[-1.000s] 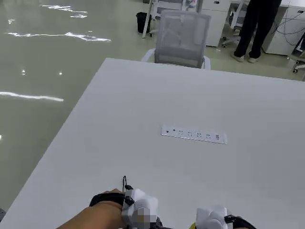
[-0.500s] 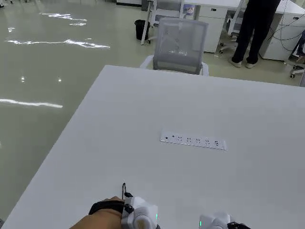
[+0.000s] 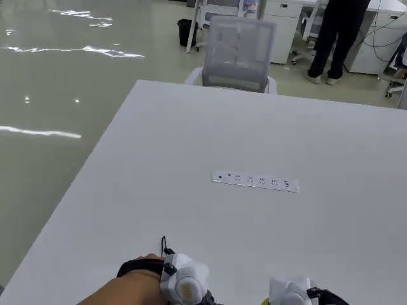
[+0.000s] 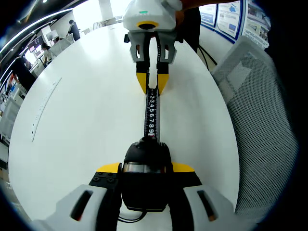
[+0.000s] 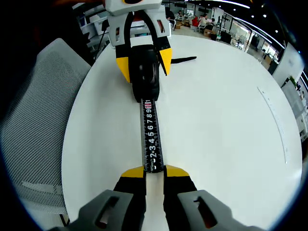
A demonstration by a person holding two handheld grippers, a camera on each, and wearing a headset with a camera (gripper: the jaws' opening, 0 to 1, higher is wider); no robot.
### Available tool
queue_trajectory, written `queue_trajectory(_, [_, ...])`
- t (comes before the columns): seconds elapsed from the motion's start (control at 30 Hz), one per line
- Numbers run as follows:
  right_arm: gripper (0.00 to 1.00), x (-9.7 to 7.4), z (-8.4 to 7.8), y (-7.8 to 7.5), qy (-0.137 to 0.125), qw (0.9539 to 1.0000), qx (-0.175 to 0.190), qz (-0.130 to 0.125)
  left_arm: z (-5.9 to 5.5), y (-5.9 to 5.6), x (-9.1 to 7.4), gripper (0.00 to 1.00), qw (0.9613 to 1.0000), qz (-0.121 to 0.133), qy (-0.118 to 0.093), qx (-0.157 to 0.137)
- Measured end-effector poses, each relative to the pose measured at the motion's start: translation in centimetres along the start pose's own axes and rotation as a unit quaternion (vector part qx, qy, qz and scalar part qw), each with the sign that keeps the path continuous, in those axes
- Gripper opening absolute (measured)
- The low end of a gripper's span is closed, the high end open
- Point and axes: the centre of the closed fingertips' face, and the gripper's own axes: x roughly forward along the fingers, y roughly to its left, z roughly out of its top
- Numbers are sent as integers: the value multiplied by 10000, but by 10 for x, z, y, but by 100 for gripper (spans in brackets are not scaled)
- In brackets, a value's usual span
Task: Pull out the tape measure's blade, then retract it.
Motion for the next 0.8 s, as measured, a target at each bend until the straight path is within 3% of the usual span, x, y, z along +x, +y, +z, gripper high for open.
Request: queue_trajectory(0.8, [10,-6,-11,-1,52,10000,25,12,0,0,0,33,10000,11,-7,-18])
